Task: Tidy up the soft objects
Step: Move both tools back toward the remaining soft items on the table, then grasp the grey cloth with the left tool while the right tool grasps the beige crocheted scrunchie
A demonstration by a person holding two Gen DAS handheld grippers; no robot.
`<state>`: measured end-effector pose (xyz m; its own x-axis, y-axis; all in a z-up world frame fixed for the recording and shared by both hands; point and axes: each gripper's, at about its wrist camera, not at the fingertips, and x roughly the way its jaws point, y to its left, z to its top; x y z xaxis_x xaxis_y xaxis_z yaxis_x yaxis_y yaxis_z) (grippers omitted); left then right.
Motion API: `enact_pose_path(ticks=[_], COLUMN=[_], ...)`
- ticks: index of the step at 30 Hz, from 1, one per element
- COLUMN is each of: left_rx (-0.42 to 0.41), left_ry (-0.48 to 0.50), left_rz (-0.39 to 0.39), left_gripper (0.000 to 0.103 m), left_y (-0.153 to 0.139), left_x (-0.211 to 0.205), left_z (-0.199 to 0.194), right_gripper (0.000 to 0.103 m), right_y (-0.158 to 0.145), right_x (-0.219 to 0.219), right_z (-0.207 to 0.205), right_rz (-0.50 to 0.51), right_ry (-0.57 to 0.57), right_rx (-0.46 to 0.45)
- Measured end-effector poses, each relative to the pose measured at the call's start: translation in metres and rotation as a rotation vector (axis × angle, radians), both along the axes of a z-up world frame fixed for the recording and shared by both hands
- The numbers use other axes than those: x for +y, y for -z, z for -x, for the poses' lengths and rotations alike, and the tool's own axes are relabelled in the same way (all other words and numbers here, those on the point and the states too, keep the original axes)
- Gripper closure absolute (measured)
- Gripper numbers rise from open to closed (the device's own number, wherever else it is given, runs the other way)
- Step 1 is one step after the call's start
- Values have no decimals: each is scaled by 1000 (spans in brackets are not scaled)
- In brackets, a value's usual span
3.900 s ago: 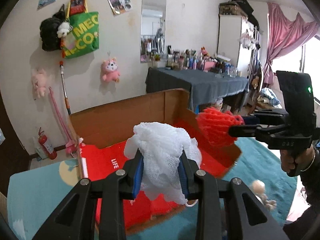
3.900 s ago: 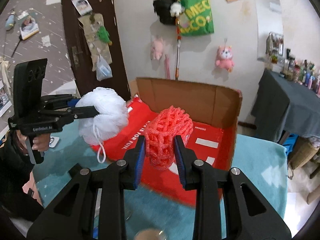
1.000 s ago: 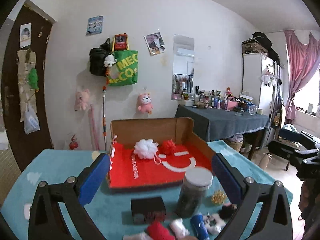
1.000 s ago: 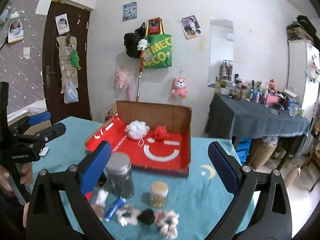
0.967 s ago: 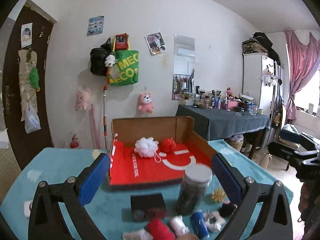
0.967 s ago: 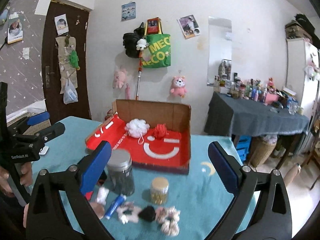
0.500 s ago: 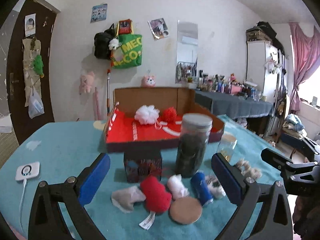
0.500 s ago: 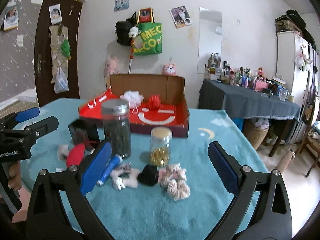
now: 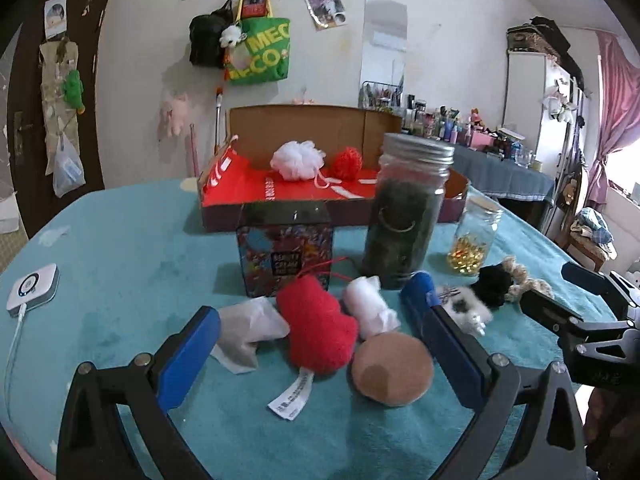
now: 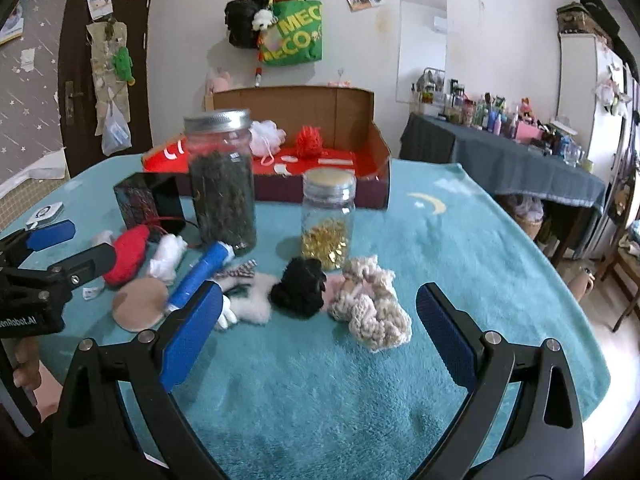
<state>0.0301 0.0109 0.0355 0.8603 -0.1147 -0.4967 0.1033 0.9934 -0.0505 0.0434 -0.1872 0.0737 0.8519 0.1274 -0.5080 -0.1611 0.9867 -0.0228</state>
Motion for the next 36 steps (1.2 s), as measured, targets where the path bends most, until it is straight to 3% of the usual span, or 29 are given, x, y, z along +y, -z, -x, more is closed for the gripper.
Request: enact_pose_path(ticks=[10,12,15,17,18,20,22,23,25,36], left_rx=[53,67,111,144,161,200,205,199,185,113], left_ry=[-63,-69,-73,-65,-53,-23,-27,-21,-19,-11], left_rz=[-20,-11,14,25,36,58,50,48,40,40], left_gripper=[0,3,16,33,37,63,67,76,79,82], left_y=[5,7,11,15,18,22,24,23,21,-1], left_x=[38,47,60,64,65,65,64,63,62,59], left_z=[-13,-16,-23,-27,-29,-33,-33,-32,-29,-19], right_gripper=[4,4,5,12,22,43,69,71,78,79], right_y=[16,18,21,23,23,26,30,30,28,4], right_x=[-27,-33,-42,-47,-49,-52,-53,-54,-54,-50], right_z=[-18,-21,-23,-25,-26,-28,-31,-31,-29,-13], right_rz=[-57,-69,-91,-107,-117,-136,-166,-178,-185,-179], right_ry=[32,40,48,45,40,28,6,1,-9,-28], right_rx=[82,92,99,109,114,133,160,163,150,41])
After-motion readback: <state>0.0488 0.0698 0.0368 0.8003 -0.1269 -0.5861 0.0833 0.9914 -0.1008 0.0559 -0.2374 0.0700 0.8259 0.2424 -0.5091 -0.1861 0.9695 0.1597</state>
